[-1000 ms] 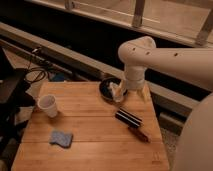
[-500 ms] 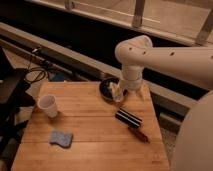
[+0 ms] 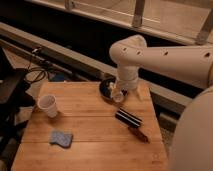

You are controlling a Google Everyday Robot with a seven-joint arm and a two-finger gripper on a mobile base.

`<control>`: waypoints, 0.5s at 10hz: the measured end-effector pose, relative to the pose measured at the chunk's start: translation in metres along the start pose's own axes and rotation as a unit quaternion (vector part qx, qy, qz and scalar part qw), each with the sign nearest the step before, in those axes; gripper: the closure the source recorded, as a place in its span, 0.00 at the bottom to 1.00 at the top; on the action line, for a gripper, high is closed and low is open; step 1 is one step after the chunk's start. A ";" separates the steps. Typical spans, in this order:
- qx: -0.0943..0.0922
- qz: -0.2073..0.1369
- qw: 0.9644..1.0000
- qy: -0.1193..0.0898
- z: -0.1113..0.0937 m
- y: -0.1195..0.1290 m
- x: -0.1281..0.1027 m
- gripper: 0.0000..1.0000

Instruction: Wipe the white sponge on the table

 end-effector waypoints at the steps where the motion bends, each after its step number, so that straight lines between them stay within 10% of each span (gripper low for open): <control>1: 0.002 -0.004 1.000 0.001 0.000 0.003 0.002 0.20; 5: -0.035 -0.030 0.999 -0.009 -0.003 0.012 -0.002 0.20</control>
